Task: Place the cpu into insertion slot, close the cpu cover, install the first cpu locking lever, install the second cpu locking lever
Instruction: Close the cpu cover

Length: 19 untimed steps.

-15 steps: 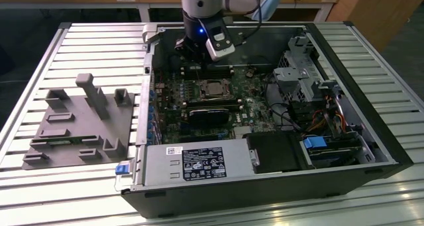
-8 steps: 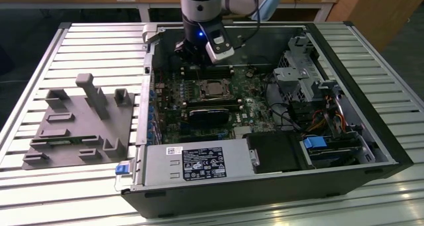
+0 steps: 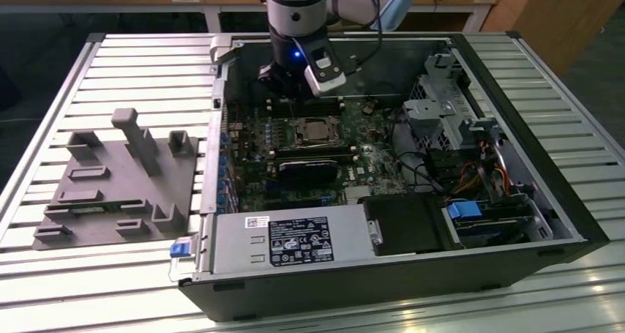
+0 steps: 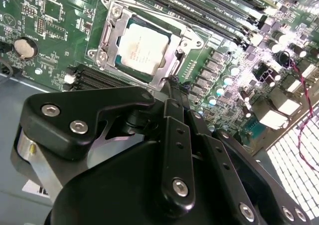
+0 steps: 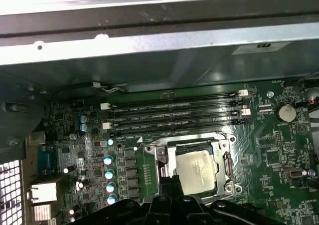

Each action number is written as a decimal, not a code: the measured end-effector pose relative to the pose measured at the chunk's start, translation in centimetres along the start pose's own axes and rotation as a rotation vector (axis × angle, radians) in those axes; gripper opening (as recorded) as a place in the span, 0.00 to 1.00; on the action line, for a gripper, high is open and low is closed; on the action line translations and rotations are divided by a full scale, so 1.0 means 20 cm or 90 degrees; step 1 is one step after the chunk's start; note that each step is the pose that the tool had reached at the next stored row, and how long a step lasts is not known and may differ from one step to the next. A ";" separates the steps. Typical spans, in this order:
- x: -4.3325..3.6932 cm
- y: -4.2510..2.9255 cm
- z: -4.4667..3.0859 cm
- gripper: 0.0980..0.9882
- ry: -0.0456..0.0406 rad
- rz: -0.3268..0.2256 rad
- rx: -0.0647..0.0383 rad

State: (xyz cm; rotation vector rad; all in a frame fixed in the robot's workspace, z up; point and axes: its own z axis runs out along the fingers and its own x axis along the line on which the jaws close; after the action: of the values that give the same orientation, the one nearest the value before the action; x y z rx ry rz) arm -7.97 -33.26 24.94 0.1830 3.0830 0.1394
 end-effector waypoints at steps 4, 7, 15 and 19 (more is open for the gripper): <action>-0.003 -0.001 0.022 0.01 -0.0006 0.000 0.006; -0.006 -0.003 0.042 0.01 -0.0010 -0.001 0.009; -0.028 0.000 0.080 0.01 -0.0011 -0.001 0.014; -0.028 -0.001 0.109 0.01 -0.0012 -0.001 0.015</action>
State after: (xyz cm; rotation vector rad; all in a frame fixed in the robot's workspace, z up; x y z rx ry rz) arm -7.31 -33.16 22.78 0.1819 3.0840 0.1018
